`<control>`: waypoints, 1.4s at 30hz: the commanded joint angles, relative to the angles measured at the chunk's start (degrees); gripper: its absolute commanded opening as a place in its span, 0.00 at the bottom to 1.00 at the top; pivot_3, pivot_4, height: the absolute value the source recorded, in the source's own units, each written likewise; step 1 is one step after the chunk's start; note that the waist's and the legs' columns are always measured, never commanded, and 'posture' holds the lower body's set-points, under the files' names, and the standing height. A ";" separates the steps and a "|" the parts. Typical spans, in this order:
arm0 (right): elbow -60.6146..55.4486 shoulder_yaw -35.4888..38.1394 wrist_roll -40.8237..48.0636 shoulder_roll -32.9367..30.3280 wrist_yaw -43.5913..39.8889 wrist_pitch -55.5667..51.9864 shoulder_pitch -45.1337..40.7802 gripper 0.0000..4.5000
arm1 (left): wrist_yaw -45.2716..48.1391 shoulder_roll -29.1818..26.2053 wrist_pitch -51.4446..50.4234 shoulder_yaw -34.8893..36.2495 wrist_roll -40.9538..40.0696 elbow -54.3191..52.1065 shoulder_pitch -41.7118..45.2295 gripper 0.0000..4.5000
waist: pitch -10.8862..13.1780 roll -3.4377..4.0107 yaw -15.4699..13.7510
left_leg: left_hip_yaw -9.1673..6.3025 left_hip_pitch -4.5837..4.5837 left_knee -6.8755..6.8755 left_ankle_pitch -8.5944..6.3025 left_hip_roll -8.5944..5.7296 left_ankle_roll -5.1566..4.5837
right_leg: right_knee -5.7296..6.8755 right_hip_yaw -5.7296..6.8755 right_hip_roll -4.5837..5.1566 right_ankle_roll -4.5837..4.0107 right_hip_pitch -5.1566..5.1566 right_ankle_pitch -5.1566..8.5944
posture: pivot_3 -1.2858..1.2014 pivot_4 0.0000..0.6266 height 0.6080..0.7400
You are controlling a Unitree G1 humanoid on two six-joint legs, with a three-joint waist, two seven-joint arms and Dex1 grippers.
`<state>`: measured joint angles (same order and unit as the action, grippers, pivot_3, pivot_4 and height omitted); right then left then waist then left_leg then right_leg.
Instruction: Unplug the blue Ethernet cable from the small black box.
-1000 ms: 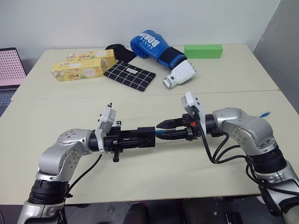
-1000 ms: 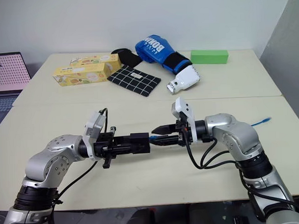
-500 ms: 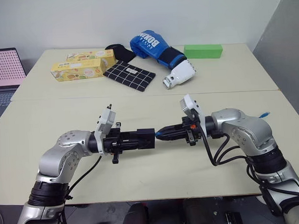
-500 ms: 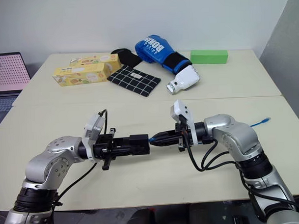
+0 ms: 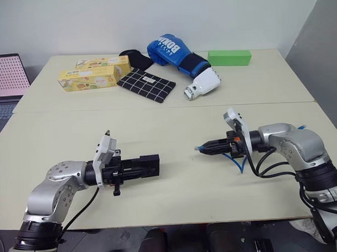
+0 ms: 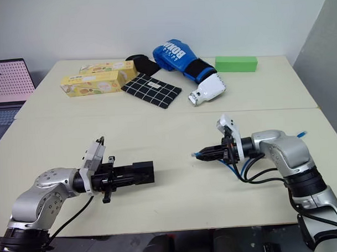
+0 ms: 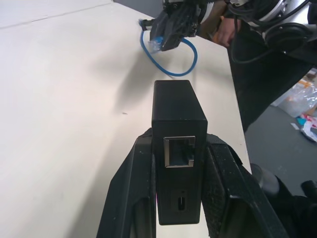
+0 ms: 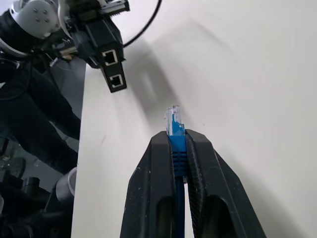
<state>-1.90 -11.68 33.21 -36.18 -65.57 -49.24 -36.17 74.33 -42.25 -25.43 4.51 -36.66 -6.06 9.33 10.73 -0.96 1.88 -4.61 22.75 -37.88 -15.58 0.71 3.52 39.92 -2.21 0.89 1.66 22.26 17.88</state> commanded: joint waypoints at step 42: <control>-7.60 -7.50 -15.87 9.11 9.49 19.77 -2.05 0.83 | -55.73 21.80 43.49 14.52 23.97 33.20 4.37 0.25 | -0.06 -0.09 -0.35 | -0.05 0.06 -0.07 0.01 -0.08 0.02 | -0.02 0.06 0.25 0.08 0.00 -0.05 | 0.52 0.24 1.00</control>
<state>-8.52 -19.35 17.43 -27.33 -55.25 -30.54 -37.26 19.27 -20.61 16.97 18.33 -12.61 26.43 13.66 10.68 -1.05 1.53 -4.66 22.80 -37.95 -15.57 0.64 3.54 39.90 -2.16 1.14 1.74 22.26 17.83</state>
